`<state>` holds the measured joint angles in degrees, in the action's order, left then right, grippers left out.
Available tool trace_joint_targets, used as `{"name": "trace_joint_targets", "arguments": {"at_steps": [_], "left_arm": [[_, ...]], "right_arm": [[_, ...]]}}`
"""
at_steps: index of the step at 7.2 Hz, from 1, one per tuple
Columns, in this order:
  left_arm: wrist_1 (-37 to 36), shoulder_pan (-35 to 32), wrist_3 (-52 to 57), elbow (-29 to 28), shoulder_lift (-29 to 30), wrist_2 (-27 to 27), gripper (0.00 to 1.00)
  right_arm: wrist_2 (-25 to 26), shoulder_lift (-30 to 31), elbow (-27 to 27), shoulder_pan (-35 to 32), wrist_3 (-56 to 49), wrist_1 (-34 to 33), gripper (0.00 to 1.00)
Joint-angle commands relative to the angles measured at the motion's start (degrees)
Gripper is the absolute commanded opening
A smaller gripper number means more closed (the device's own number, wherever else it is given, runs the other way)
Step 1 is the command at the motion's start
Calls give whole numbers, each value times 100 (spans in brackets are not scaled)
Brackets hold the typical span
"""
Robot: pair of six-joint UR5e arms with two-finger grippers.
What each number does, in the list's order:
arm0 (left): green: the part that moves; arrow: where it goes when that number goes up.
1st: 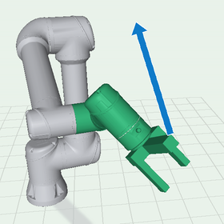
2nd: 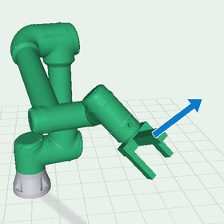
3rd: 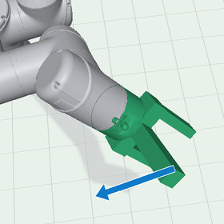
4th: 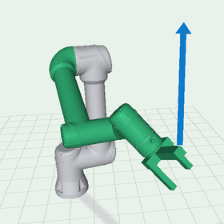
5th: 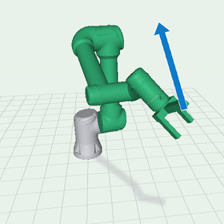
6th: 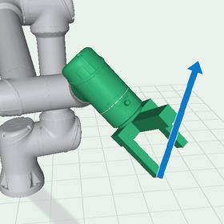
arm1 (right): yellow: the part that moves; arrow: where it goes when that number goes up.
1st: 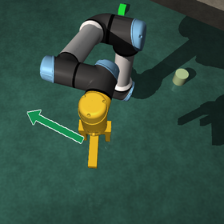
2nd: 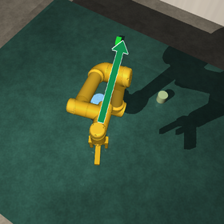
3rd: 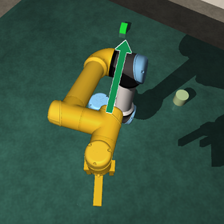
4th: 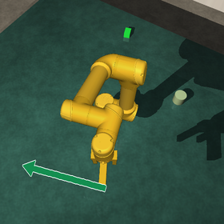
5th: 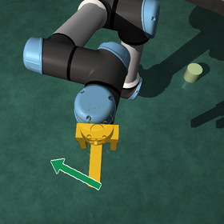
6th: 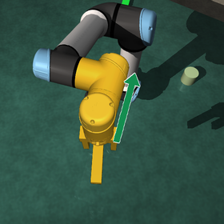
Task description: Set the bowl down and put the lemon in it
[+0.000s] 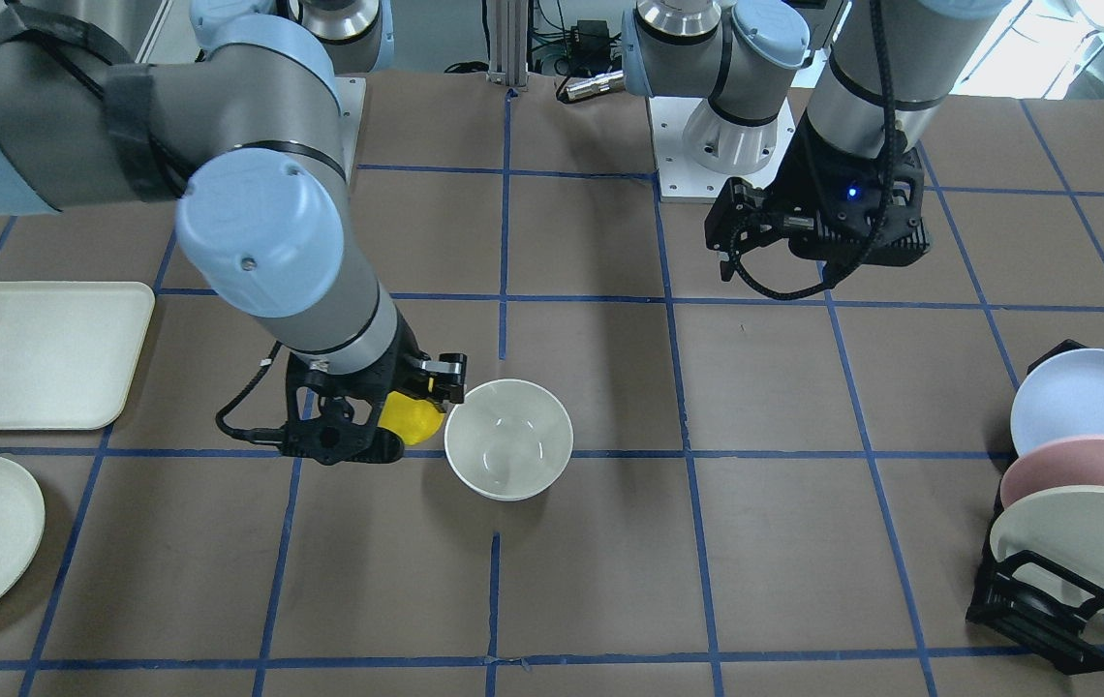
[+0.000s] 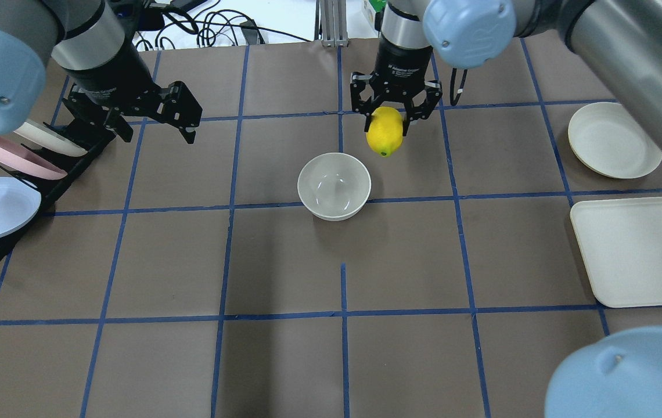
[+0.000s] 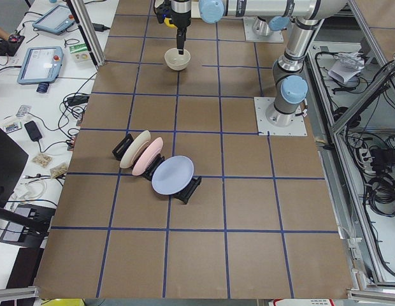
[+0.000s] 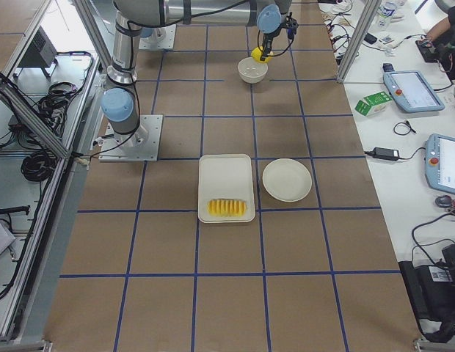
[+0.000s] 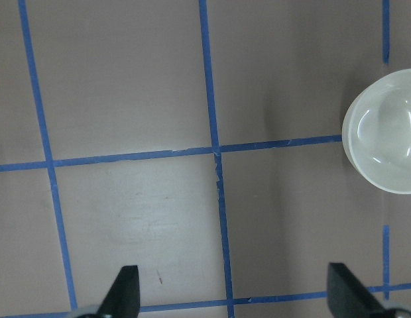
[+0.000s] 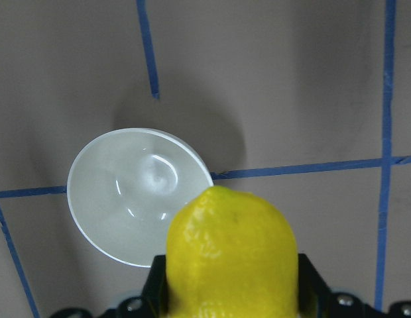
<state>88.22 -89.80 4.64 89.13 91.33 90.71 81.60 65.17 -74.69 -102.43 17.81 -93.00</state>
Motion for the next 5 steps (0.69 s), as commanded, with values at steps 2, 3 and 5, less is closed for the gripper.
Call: {"name": "trace_joint_targets", "arguments": {"at_steps": [2, 3, 5], "left_arm": [[160, -12, 19, -27, -106, -97, 100], [230, 41, 219, -131, -98, -106, 100], [520, 67, 230, -422, -28, -132, 100]], "right_arm": [[-22, -556, -54, -461, 302, -796, 0], [-22, -688, -55, -523, 363, -956, 0], [-22, -952, -54, -532, 416, -1412, 0]]}}
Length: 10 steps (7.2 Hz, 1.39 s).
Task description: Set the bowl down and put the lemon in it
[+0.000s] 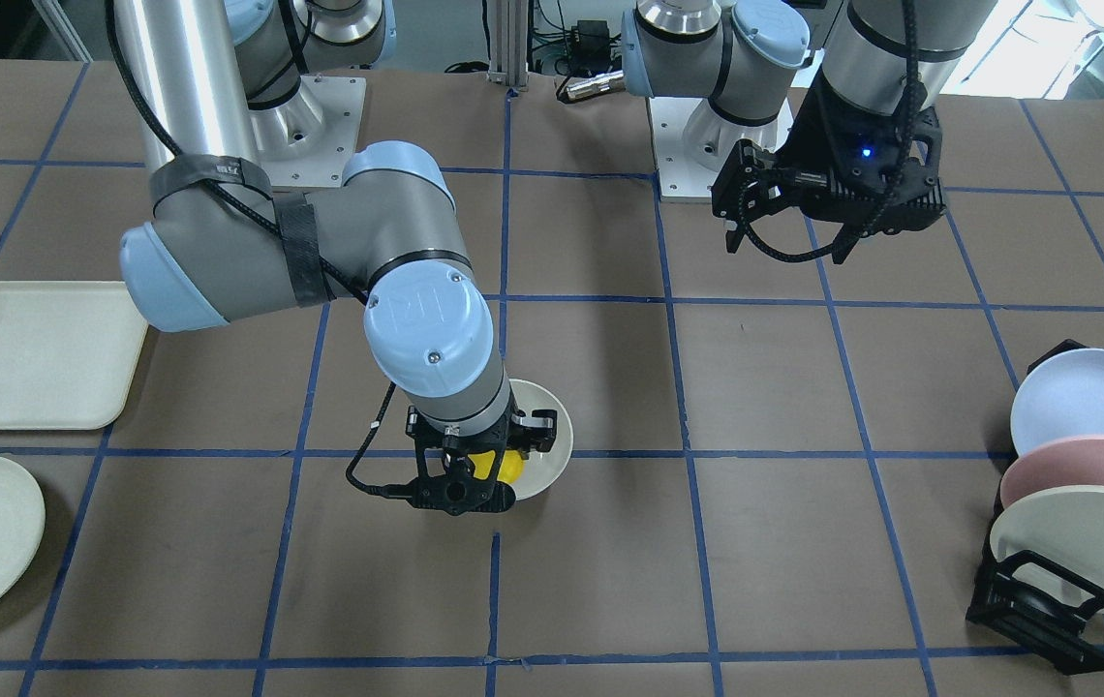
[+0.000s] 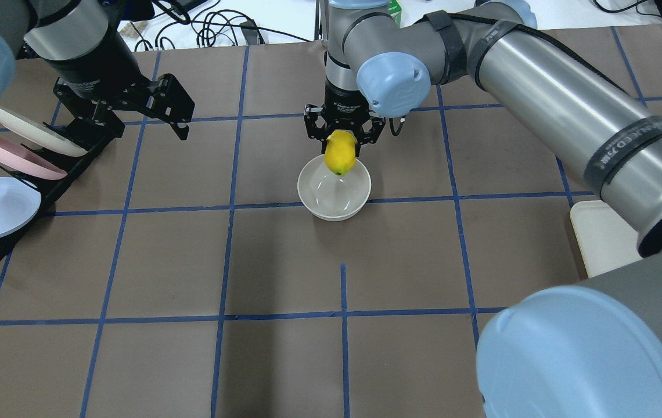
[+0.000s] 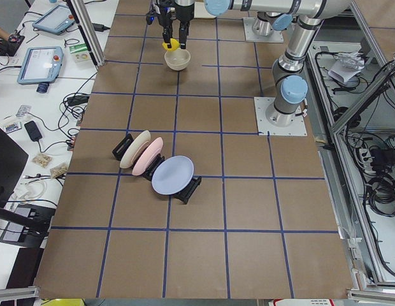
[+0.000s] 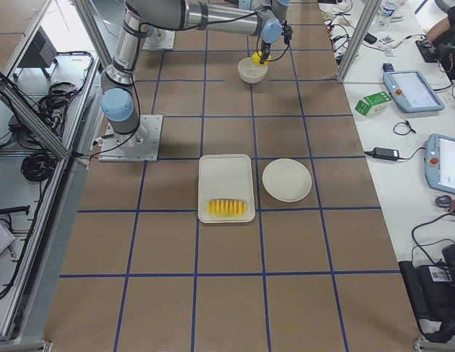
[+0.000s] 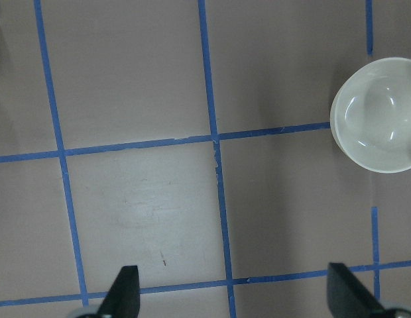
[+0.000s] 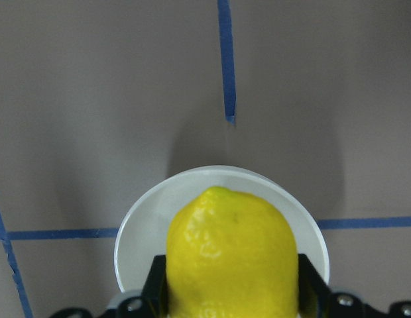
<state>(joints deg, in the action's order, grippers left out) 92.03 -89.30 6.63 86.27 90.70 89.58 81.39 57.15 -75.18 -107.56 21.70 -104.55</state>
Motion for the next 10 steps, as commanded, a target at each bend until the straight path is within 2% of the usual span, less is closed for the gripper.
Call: {"name": "trace_joint_targets", "arguments": {"at_steps": [1, 4, 6, 7, 8, 10], "left_arm": [[131, -26, 22, -76, 88, -29, 100], [122, -26, -4, -58, 27, -11, 100], [122, 9, -56, -58, -17, -2, 100], [105, 0, -74, -58, 35, 76, 100], [139, 0, -83, -92, 97, 103, 100], [148, 0, -302, -207, 115, 42, 100]], "right_arm": [[-9, -195, -22, -20, 18, -216, 0], [-18, -169, -408, -81, 18, -250, 0], [-9, -187, -427, -81, 9, -268, 3], [-9, -213, -444, -81, 9, -259, 25], [-9, -257, -549, -81, 18, -277, 42], [-52, -249, -576, -81, 18, -268, 55]]}}
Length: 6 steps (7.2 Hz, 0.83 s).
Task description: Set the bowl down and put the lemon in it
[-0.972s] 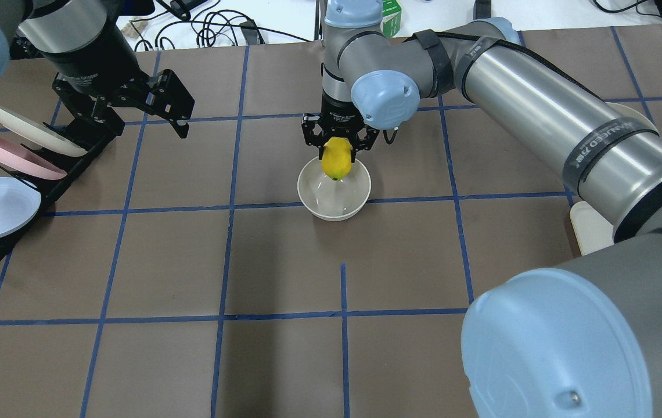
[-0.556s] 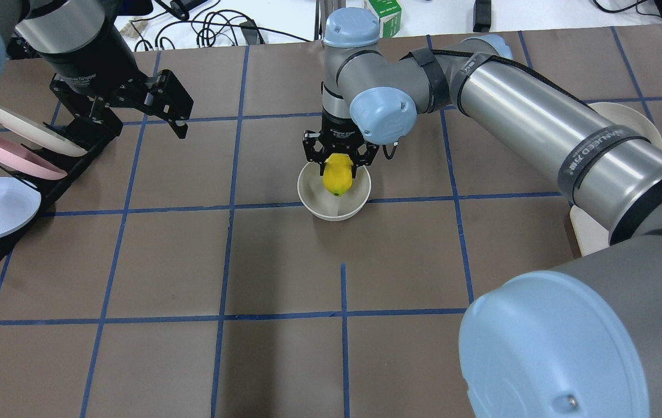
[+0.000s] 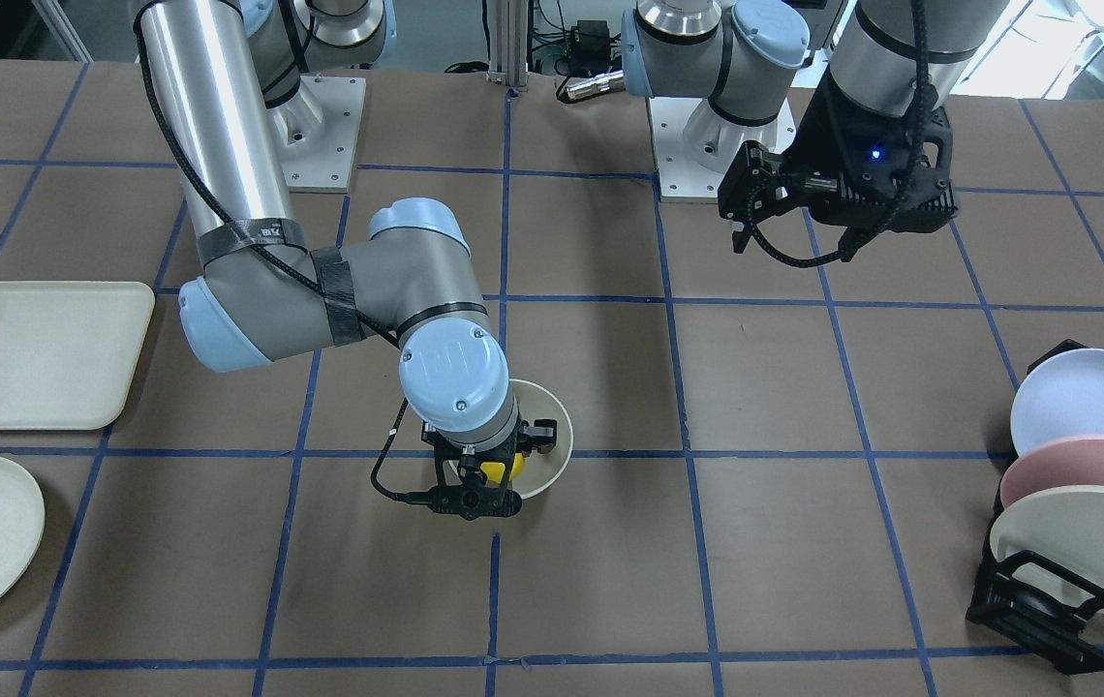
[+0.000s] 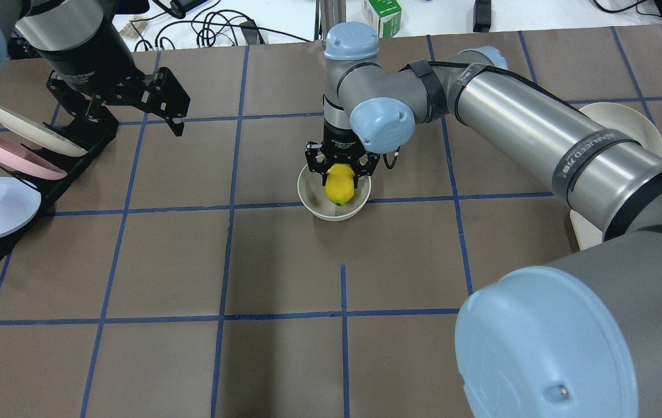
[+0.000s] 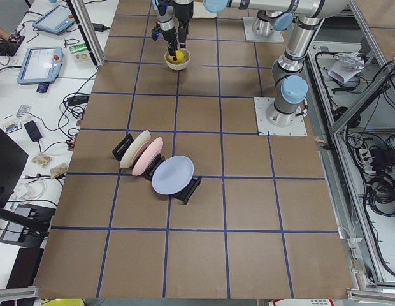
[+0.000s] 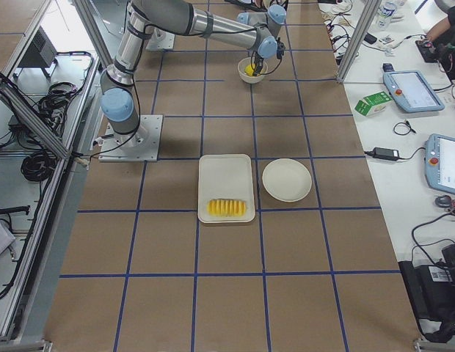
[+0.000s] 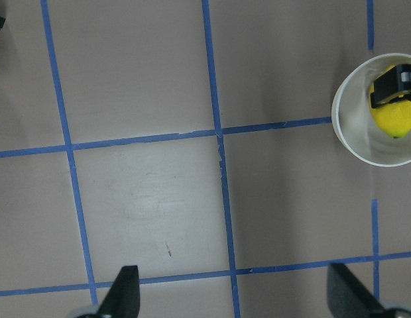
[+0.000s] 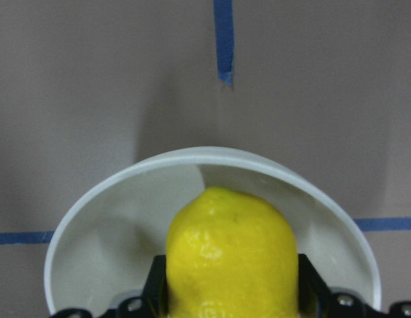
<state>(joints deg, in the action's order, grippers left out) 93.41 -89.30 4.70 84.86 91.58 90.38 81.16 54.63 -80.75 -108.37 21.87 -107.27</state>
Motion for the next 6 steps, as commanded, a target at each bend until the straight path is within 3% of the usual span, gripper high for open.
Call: {"name": "trace_joint_targets", "arguments": {"at_steps": [1, 2, 4, 6], "left_arm": [[19, 9, -110, -83, 26, -81, 100], [19, 9, -101, -83, 26, -90, 100], [28, 44, -84, -57, 17, -99, 100], [37, 27, -84, -74, 9, -178, 100]], "right_arm": [[-248, -5, -19, 0, 1, 5, 55], [-267, -5, -28, 0, -7, 5, 57], [-259, 3, -28, 0, -87, -4, 100], [-267, 91, 76, 96, -113, 74, 100]]}}
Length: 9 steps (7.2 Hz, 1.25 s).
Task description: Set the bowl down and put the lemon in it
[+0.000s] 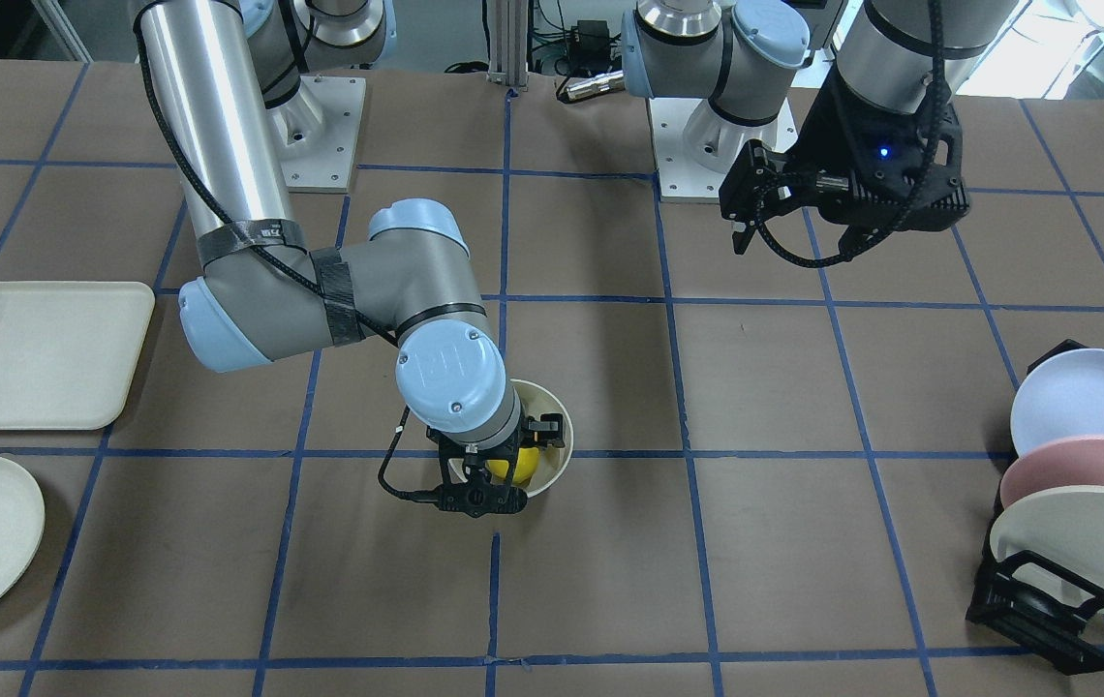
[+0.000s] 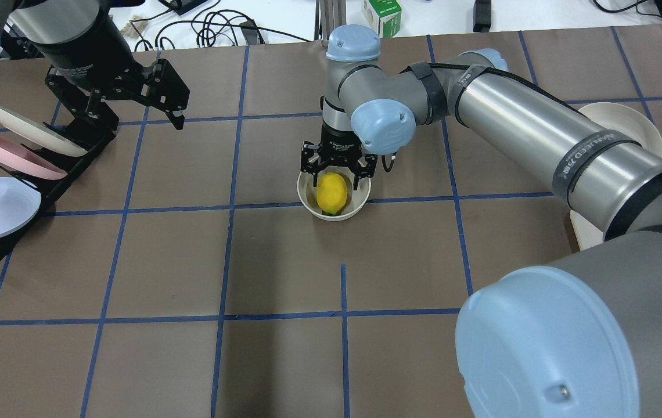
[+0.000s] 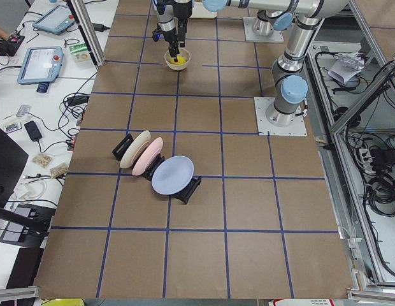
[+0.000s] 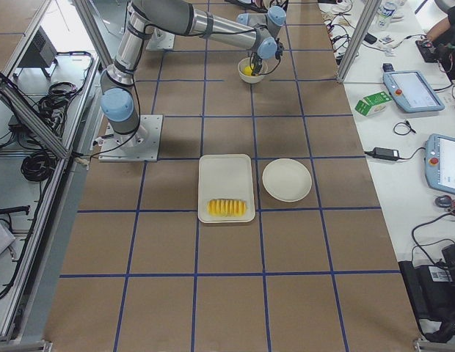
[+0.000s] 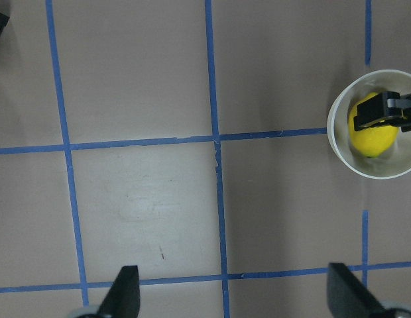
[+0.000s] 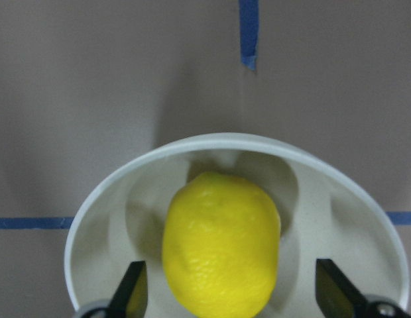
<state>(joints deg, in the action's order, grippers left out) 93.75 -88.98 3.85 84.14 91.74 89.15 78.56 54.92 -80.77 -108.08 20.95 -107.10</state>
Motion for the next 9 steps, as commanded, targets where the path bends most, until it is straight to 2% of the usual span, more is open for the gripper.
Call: {"name": "trace_joint_targets", "arguments": {"at_steps": [1, 3, 4, 5, 6, 7, 9], "left_arm": [[-5, -23, -24, -3, 19, -21, 100], [-6, -49, -33, 6, -24, -20, 100], [-14, -41, -24, 41, -7, -20, 100], [-14, -41, -24, 6, -15, -12, 100], [3, -6, -7, 6, -59, -12, 100], [-5, 3, 19, 15, -59, -3, 100], [3, 3, 20, 24, -112, -3, 100]], "right_arm": [[27, 420, 105, 129, -21, 310, 100], [272, 1333, 79, 522, -21, 925, 100], [787, 1755, 27, 812, -38, 1163, 100], [992, 2107, 44, 1154, -30, 1339, 100], [942, 2311, 9, 1514, -21, 1489, 100], [950, 2574, 0, 1744, -29, 1943, 100], [968, 3040, -18, 1738, -379, 2105, 100]]}}
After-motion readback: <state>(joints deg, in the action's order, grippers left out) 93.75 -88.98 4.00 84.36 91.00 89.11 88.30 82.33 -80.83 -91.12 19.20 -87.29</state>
